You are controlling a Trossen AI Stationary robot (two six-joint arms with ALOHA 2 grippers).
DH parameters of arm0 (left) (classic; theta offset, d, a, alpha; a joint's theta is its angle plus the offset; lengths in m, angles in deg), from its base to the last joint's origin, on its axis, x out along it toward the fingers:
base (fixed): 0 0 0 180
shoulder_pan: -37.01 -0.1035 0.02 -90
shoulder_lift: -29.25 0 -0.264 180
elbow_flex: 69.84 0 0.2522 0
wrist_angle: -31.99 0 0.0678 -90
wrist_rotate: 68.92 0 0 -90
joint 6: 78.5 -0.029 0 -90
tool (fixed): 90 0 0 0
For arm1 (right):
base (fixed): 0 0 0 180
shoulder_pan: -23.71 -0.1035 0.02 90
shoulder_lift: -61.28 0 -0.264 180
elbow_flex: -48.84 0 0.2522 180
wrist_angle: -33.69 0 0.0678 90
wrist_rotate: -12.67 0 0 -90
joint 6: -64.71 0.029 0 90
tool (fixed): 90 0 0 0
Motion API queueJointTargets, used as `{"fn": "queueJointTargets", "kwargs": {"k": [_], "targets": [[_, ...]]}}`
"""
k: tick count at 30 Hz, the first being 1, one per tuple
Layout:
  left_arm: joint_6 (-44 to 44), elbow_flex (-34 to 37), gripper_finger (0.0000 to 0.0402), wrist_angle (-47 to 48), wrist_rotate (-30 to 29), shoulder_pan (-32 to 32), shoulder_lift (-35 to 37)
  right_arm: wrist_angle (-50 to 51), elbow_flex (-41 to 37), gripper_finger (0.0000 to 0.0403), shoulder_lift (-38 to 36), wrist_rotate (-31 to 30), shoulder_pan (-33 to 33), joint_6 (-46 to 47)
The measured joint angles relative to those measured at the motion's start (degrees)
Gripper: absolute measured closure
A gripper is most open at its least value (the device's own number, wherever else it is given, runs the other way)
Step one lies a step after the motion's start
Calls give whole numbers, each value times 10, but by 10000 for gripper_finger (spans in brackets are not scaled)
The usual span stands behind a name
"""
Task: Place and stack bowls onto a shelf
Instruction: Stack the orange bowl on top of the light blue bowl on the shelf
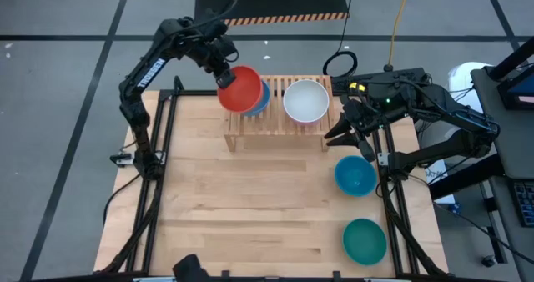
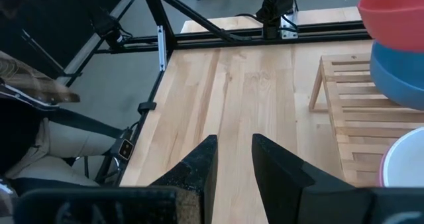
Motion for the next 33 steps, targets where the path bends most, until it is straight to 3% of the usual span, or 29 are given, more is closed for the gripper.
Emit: {"fn": "queueJointTargets", "kwargs": {"k": [16,33], "targets": [[-30,0,394,-36,-10,-28,-39,9,0,316,0,0,0,-1],[-19,0,394,-10,22,-36,-39,9,0,316,0,0,0,-1]]}}
